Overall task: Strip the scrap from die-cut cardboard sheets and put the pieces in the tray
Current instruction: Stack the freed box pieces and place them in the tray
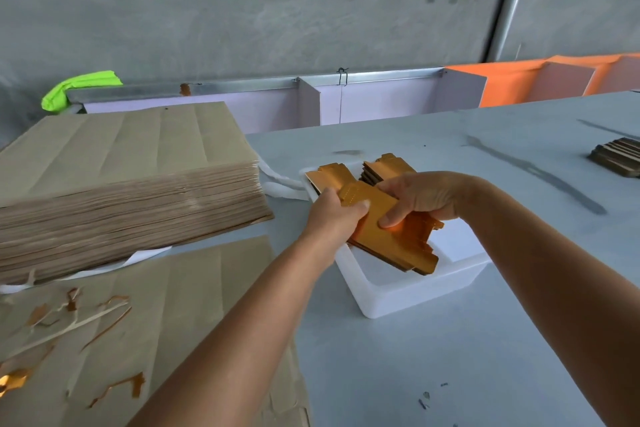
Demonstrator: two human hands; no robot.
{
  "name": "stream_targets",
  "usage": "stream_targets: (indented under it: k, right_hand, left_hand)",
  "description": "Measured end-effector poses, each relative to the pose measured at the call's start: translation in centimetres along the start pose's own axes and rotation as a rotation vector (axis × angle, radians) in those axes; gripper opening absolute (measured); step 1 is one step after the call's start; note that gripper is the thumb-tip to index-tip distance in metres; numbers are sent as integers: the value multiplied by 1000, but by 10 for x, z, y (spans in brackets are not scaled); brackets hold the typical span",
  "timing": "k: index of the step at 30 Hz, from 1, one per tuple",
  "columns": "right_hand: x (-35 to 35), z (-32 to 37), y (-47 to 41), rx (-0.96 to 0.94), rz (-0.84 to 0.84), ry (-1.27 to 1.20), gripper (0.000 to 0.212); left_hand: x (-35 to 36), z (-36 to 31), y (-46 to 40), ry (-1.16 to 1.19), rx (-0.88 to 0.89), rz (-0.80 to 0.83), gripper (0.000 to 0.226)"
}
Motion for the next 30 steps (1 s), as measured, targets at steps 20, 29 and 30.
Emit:
stream_targets:
  k: [20,29,30]
  right_hand:
    - [-33,-73,25,177,-286,-444,42]
    - [0,-71,-7,347,-275,-104,48]
    - [1,-73,-10,368,-273,-105,50]
  left_hand:
    - [-2,8,12,-299,252,-241,17]
    - [-6,19,23,-436,355,-209,28]
    - [-6,20,23,-442,356,-211,28]
Point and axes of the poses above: each hand's wrist, its own y-axis away from the middle knuckle, its own x-axis out of the palm, z = x × y, the point moved 6 cm from there along -y, towards the middle knuckle
